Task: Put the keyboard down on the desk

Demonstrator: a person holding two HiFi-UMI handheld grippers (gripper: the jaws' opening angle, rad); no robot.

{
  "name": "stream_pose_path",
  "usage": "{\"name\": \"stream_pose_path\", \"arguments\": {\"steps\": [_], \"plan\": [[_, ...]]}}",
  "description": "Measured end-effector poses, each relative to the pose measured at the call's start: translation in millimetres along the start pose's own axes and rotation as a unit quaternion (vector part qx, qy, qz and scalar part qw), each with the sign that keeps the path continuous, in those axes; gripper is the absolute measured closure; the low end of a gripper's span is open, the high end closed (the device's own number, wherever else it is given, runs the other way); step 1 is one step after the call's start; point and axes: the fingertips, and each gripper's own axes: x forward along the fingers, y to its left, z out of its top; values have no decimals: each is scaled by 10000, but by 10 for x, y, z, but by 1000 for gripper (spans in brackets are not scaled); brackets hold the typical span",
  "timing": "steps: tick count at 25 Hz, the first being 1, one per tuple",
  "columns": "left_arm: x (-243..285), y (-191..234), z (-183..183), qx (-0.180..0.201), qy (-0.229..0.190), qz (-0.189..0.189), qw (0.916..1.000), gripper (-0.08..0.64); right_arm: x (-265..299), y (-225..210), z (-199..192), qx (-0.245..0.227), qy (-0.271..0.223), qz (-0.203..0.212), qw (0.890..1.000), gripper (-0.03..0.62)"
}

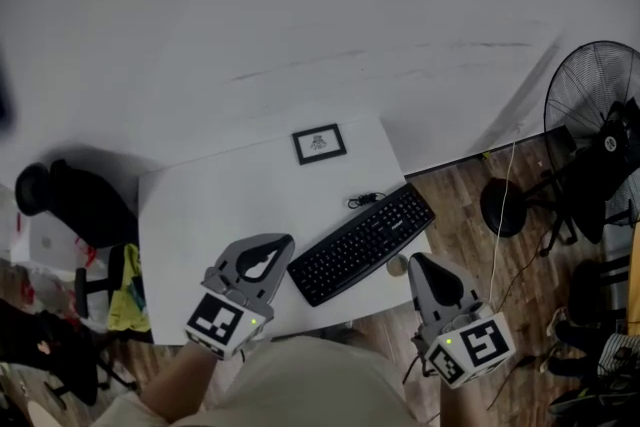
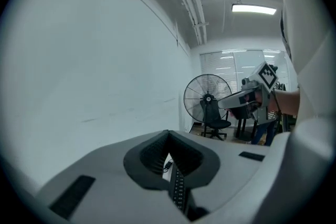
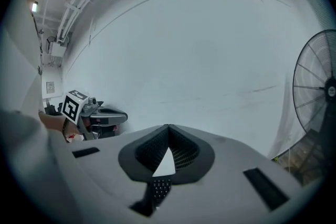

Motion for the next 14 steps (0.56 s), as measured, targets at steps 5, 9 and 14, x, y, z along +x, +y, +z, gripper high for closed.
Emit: {"name": "stream_pose_path", "arguments": {"steps": [5, 9, 14], "plan": [[43, 4, 31, -154, -51, -49, 9999, 540, 74, -42, -21, 46, 56, 6, 10000, 568], [69, 50, 55, -141, -33, -28, 9999, 540, 114, -70, -10, 7, 84, -20, 10000, 568], [90, 82, 88, -154, -64, -24, 9999, 540, 138, -117, -16, 39, 110, -47, 9999, 568]]}}
